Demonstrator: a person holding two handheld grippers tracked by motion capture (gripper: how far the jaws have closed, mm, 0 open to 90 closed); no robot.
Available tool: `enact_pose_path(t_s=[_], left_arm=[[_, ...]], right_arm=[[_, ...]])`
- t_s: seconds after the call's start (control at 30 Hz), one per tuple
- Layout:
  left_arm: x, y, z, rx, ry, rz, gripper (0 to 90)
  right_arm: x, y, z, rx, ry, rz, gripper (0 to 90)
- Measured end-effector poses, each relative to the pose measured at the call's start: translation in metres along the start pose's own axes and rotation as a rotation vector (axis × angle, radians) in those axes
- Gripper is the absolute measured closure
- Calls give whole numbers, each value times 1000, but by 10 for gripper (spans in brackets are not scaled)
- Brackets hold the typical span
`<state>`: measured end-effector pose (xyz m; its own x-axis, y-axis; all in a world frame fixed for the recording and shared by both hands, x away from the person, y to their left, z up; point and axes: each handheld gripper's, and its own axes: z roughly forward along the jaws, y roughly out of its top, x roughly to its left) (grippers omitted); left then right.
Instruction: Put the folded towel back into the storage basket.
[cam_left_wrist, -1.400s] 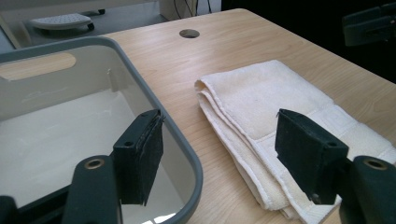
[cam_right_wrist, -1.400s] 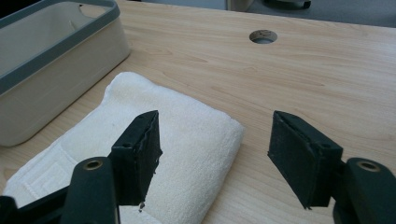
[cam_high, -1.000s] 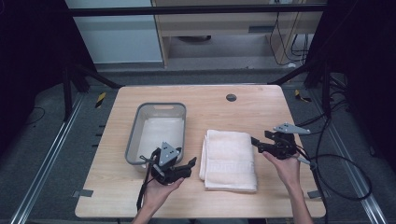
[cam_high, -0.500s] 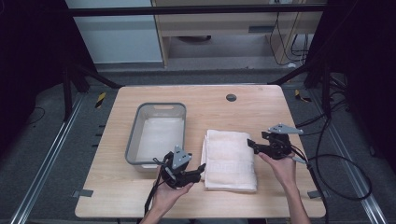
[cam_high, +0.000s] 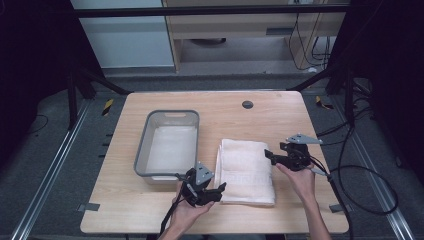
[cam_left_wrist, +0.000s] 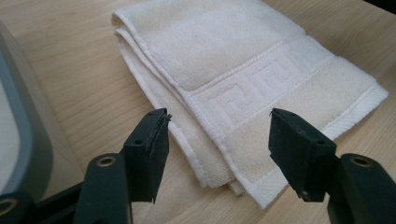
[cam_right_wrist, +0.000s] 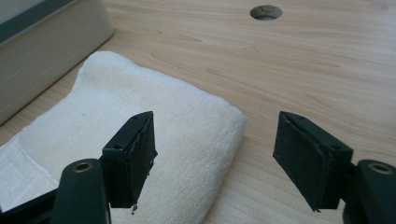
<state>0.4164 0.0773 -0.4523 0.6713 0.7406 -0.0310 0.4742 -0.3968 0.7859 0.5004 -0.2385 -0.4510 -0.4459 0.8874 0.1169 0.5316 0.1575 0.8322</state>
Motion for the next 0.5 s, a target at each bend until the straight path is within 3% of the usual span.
enact_pose_path(t_s=[0.5], left_arm=[[-1,-11,30,52,-12,-34,300]], right_arm=[[1,-8,22,57,6,1,296]])
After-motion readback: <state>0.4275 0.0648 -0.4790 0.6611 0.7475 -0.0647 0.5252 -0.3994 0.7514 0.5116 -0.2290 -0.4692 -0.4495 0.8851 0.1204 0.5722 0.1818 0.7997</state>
